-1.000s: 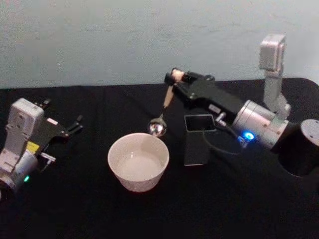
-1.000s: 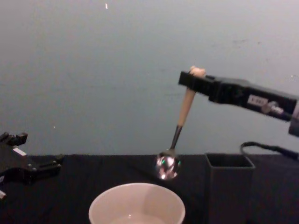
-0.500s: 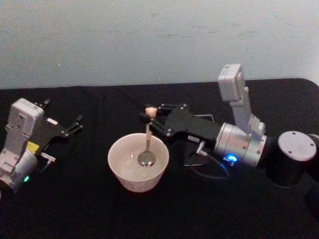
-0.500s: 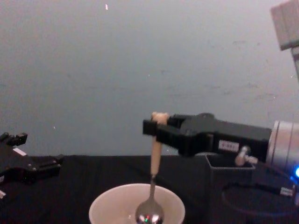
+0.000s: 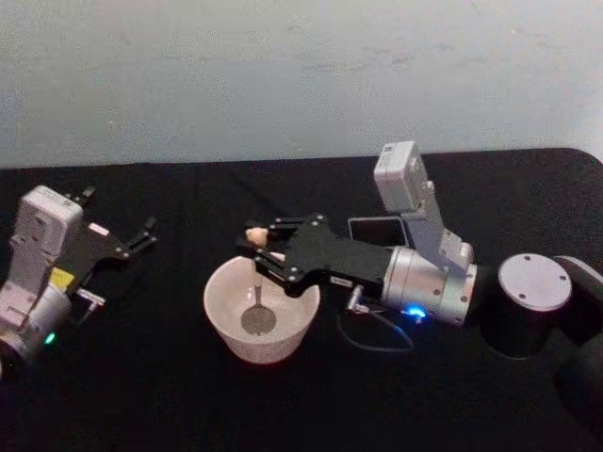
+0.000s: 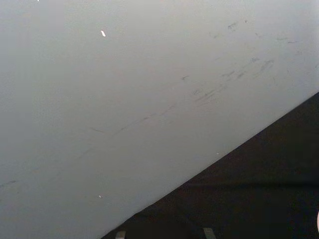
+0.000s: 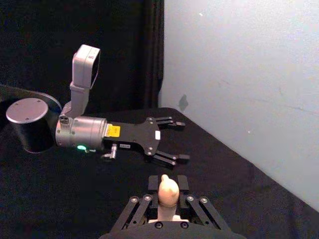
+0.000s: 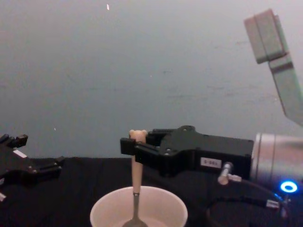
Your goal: Pick up the stirring spoon with one hand, stir inside the cup, then place it back in its original position.
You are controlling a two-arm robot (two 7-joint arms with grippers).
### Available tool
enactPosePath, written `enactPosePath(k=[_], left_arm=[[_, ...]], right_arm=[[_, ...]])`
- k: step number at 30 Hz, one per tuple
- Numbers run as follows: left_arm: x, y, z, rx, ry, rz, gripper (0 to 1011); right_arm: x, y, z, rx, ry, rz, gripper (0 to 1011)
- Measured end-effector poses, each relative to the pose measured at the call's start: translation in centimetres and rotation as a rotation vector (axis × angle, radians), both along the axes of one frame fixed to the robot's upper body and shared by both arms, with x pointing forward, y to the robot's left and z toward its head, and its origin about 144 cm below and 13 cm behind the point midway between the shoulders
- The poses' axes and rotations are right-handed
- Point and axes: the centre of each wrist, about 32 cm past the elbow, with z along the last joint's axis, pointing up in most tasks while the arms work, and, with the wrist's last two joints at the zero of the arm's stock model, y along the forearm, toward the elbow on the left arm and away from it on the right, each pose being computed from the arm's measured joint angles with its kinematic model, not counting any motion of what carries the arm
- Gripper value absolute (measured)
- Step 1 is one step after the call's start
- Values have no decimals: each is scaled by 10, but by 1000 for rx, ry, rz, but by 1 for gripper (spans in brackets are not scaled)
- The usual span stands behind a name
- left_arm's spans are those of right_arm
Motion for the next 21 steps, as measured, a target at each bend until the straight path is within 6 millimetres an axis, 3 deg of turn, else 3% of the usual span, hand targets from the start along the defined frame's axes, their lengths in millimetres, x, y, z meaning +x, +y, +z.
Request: enactPosePath(k=[13,21], left_arm=[[0,0,0,0,0,0,1001],[0,0,0,0,0,0,1001]], right_arm=[[11,20,-4,-16,5,-19,217],[22,17,-7,-5,9,-88,217]])
